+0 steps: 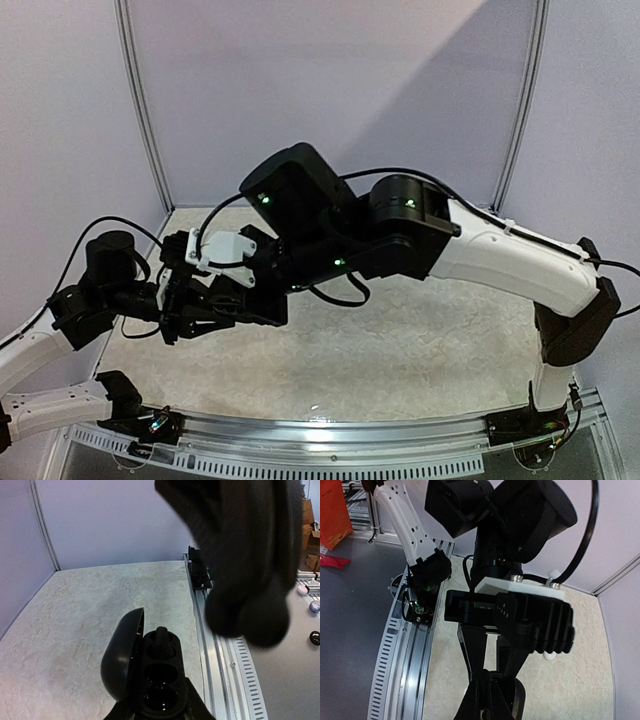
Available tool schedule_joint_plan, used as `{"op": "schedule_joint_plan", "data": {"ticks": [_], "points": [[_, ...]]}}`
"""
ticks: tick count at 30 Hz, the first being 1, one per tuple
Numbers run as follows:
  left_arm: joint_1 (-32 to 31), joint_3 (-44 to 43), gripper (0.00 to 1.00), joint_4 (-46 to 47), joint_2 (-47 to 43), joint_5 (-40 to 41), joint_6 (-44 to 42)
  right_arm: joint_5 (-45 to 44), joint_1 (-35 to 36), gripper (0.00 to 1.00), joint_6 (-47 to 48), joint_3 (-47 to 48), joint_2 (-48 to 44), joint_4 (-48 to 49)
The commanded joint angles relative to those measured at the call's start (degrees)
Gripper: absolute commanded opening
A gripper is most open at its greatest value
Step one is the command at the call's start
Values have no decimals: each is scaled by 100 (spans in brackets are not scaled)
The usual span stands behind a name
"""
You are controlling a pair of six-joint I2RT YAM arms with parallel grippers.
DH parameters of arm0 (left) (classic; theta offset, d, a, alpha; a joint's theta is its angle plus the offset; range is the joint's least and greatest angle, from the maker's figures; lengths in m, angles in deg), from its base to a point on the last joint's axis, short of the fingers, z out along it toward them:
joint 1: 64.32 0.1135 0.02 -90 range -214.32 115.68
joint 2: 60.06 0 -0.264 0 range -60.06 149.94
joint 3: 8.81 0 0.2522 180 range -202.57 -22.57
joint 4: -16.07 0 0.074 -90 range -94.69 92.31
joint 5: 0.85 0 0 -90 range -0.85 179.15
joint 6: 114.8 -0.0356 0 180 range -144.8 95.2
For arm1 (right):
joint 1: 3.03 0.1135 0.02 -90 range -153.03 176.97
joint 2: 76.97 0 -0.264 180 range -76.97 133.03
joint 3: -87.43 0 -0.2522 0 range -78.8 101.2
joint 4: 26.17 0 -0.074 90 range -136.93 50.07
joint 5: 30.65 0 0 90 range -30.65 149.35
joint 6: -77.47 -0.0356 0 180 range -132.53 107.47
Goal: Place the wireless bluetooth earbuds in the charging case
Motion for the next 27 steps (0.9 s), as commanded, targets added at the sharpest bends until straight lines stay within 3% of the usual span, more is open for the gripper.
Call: {"op": "schedule_joint_plan", "data": {"ticks": [1, 27], "points": [[-160, -154, 0, -230, -9, 138, -314, -193, 14, 0, 237, 221, 175, -188], [-278, -180, 0, -68, -1, 142, -315, -755, 25, 0, 653, 203, 496, -563]]}}
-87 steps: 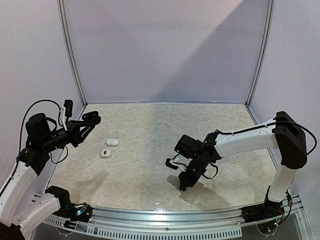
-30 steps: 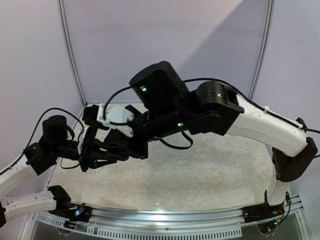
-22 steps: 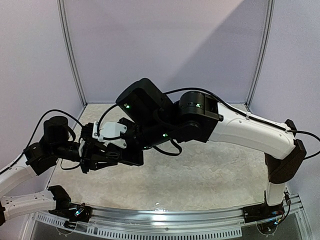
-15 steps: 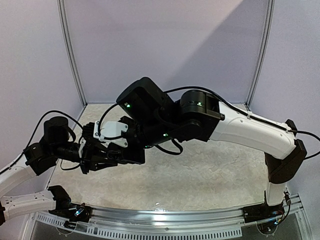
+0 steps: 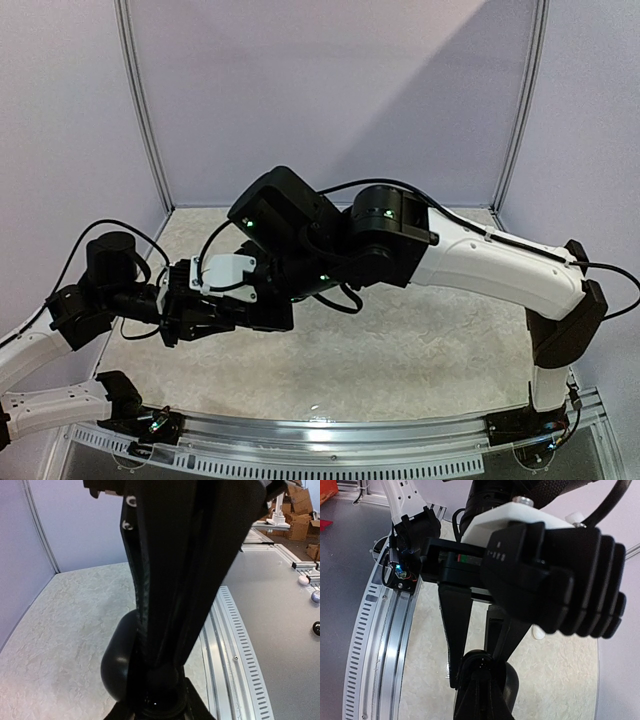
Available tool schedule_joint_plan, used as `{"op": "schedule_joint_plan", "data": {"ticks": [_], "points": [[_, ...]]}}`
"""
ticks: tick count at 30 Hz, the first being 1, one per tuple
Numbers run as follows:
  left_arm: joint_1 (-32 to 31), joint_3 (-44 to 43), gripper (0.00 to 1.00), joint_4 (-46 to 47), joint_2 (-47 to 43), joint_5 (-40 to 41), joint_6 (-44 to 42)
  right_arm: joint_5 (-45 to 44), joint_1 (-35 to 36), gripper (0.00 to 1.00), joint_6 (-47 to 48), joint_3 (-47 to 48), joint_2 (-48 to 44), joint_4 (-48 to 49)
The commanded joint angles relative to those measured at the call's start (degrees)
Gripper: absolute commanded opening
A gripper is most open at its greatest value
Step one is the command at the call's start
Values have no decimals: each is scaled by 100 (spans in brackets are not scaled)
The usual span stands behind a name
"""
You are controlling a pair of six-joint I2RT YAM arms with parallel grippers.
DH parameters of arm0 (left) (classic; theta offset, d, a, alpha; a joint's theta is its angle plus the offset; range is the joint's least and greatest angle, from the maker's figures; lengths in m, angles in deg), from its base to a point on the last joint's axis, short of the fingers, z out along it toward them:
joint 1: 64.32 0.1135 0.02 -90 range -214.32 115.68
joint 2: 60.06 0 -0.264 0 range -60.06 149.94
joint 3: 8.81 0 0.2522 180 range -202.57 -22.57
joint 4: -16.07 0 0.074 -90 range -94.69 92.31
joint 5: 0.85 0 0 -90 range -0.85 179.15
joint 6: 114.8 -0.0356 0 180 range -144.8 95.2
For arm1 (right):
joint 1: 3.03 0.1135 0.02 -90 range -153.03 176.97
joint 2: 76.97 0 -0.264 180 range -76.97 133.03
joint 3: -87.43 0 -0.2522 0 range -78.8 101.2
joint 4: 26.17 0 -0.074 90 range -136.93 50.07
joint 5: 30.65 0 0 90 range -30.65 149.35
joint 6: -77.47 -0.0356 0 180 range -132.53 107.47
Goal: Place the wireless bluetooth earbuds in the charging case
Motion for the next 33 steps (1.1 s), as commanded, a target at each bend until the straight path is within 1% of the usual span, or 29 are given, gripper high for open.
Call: {"op": "schedule_joint_plan", "data": {"ticks": [1, 12, 21, 25, 28, 33], "points": [[-124, -114, 0, 149, 29, -9, 63, -56, 26, 0, 48, 107, 169, 8], [-138, -111, 0, 203, -11, 30, 111, -97, 21, 0, 29, 60, 314, -23], [-138, -92, 0, 246, -43, -3, 87, -364, 9, 1, -34, -59, 368, -19], [-147, -65, 0, 284, -86, 5, 68, -399, 5, 5, -96, -88, 386, 0], [-147, -62, 0, 300, -86, -6, 83, -403, 4, 11, -115, -108, 386, 39], [-149, -65, 0, 277, -107, -11, 109, -464, 4, 15, -126, -133, 377, 21]]}}
